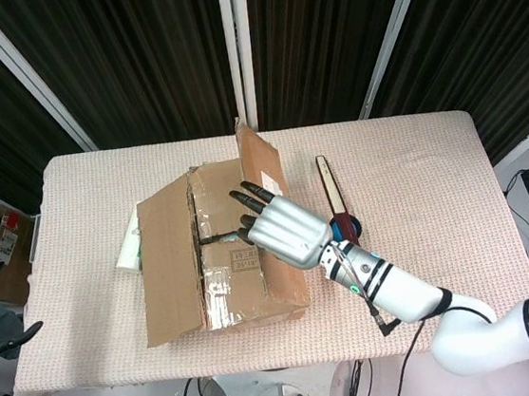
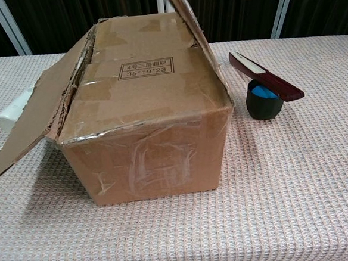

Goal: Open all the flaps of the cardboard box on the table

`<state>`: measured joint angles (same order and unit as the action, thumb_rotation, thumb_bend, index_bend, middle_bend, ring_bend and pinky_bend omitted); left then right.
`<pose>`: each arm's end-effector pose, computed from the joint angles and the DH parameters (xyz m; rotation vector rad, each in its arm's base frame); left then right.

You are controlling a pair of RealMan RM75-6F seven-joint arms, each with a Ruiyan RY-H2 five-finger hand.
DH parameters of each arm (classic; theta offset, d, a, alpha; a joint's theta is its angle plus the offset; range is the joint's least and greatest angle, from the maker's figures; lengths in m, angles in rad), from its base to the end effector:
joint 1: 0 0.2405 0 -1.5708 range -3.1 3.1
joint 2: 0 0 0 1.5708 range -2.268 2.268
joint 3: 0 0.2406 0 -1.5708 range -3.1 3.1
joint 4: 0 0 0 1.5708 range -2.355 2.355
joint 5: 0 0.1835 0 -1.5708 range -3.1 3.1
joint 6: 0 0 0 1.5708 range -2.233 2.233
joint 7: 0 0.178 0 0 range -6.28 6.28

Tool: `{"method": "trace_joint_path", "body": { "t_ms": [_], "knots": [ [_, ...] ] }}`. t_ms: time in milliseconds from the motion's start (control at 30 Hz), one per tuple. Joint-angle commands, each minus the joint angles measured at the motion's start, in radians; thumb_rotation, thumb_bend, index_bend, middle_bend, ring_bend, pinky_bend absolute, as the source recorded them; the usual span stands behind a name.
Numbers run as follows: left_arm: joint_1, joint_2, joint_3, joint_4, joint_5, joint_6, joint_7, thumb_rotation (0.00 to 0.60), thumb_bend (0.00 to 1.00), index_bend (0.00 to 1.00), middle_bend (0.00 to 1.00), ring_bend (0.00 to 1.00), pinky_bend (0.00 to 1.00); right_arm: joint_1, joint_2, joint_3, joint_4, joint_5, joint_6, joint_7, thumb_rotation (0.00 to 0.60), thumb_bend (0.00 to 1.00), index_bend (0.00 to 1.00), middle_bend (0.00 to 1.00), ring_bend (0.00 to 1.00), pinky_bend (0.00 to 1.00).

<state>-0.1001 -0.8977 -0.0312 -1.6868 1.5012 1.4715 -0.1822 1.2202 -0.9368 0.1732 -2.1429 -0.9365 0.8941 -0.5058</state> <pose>-0.2816 0.2121 0.2307 -1.3869 -0.9397 -0.9291 0.0545 -0.3183 0.1128 2.2418 -0.4478 1.0335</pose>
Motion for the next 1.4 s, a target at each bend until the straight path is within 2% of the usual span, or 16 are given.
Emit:
{"method": "trace_joint_path", "body": {
  "t_ms": [33, 300, 600, 700, 833, 967, 1100, 1267, 1400],
  "knots": [
    [-0.003, 0.003, -0.002, -0.010, 0.004, -0.001, 0.004, 0.199, 0.00, 0.09, 0.12, 0.06, 0.18, -0.067, 0.073, 0.006, -0.034, -0.074, 0.019, 0.072, 0.600, 0.90, 0.47, 0.37, 0.00, 0.00],
    [-0.024, -0.001, -0.005, -0.030, 0.012, -0.031, 0.023, 0.201, 0.00, 0.09, 0.12, 0.06, 0.18, -0.212, 0.196, 0.004, -0.042, -0.249, 0.038, 0.253, 0.600, 0.90, 0.47, 0.36, 0.00, 0.00],
    [-0.037, 0.004, -0.009, -0.051, 0.020, -0.041, 0.041, 0.201, 0.00, 0.09, 0.12, 0.06, 0.18, -0.339, 0.264, -0.015, 0.017, -0.348, 0.043, 0.413, 0.600, 0.90, 0.47, 0.39, 0.00, 0.00],
    [-0.037, 0.004, -0.009, -0.051, 0.020, -0.042, 0.040, 0.204, 0.00, 0.09, 0.12, 0.06, 0.18, -0.391, 0.307, -0.037, 0.032, -0.352, 0.032, 0.463, 0.600, 0.90, 0.47, 0.42, 0.00, 0.00],
    [-0.039, 0.003, -0.009, -0.045, 0.017, -0.045, 0.033, 0.201, 0.00, 0.09, 0.12, 0.06, 0.18, -0.453, 0.336, -0.048, 0.074, -0.360, 0.043, 0.546, 0.600, 0.90, 0.44, 0.42, 0.00, 0.00],
    [-0.045, 0.000, -0.013, -0.043, 0.022, -0.048, 0.028, 0.202, 0.00, 0.09, 0.12, 0.06, 0.18, -0.520, 0.317, -0.046, 0.127, -0.431, 0.112, 0.649, 0.600, 0.87, 0.33, 0.37, 0.00, 0.00],
    [-0.051, -0.002, -0.013, -0.050, 0.028, -0.052, 0.034, 0.203, 0.00, 0.08, 0.12, 0.06, 0.18, -0.540, 0.291, -0.046, 0.144, -0.473, 0.119, 0.660, 0.600, 0.83, 0.22, 0.31, 0.00, 0.00],
    [-0.055, -0.007, -0.014, -0.055, 0.031, -0.051, 0.038, 0.202, 0.00, 0.08, 0.12, 0.06, 0.18, -0.500, 0.238, -0.019, 0.126, -0.483, 0.063, 0.633, 0.600, 0.80, 0.12, 0.26, 0.00, 0.00],
    [-0.053, -0.013, -0.011, -0.051, 0.033, -0.050, 0.034, 0.201, 0.00, 0.09, 0.12, 0.06, 0.18, -0.433, 0.168, 0.021, 0.098, -0.426, -0.001, 0.562, 0.600, 0.78, 0.06, 0.24, 0.00, 0.00]
  ]
}}
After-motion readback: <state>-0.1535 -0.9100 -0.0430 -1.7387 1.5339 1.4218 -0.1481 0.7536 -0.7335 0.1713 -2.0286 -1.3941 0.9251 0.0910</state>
